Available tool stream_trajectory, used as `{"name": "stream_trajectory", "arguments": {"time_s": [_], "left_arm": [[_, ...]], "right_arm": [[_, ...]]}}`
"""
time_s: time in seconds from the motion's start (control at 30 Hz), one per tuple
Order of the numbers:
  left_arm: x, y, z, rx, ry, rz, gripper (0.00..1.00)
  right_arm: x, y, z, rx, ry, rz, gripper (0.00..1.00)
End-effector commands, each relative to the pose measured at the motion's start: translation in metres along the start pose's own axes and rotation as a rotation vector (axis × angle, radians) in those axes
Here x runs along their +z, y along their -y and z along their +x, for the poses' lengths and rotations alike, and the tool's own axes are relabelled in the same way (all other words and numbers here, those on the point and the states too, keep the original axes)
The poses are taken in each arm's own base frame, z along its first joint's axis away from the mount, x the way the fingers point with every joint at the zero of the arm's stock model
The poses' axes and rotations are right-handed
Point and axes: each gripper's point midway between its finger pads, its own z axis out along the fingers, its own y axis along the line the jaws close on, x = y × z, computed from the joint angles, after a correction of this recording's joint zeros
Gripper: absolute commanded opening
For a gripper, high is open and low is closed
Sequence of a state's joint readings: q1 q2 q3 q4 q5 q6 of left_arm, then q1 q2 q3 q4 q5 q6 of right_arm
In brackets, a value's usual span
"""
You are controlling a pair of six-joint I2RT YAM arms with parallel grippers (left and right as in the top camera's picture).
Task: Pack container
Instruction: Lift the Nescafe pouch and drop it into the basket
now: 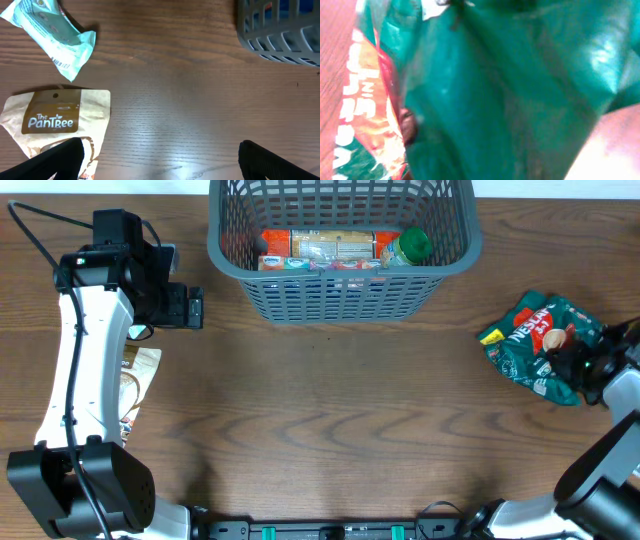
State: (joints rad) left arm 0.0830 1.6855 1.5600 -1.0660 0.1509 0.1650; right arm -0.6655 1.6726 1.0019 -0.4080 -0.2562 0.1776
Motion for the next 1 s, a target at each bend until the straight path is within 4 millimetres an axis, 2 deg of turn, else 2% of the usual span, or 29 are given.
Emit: {"name": "stream_trajectory", "arguments": {"time_s": [0.0,0.17,0.4,0.43,0.6,0.67,0.73,0.8,0.9,0.97], "left_arm": [[-0.007,0.002,0.0,0.022,0.018,0.002,0.99],[-0.007,0.002,0.0,0.022,0.018,0.002,0.98],[-0.007,0.002,0.0,0.022,0.018,0.002,0.99],[-0.007,0.002,0.0,0.022,0.017,0.002,0.99],[-0.007,0.002,0.0,0.022,0.017,0.002,0.98],[-0.007,0.002,0.0,0.022,0.017,0.002,0.99],[-0.007,0.002,0.0,0.022,0.018,0.002,0.99],[-0.007,0.002,0.0,0.022,0.018,0.002,0.99],[-0.007,0.002,0.0,0.022,0.018,0.002,0.99],[-0.007,0.002,0.0,0.022,0.018,0.002,0.98]], "right_arm": [[-0.067,-0.039,-0.068,-0.138,0.235,-0.011,0.02],[-0.133,-0.079,-0.099,-0.286,0.342,0.011,0.01],[-0.217,-0.154,-0.118,-0.497,0.439,-0.015,0.01],[-0.235,-0.169,-0.121,-0.52,0.473,-0.017,0.01],[-0.299,-0.235,-0.125,-0.615,0.604,-0.124,0.01],[-0.319,-0.26,-0.124,-0.645,0.649,-0.176,0.01],[-0.333,-0.285,-0.123,-0.686,0.684,-0.23,0.01],[-0.339,-0.309,-0.118,-0.762,0.708,-0.273,0.01],[-0.339,-0.362,-0.101,-0.969,0.76,-0.373,0.01],[-0.334,-0.389,-0.09,-1.066,0.788,-0.416,0.01]]}}
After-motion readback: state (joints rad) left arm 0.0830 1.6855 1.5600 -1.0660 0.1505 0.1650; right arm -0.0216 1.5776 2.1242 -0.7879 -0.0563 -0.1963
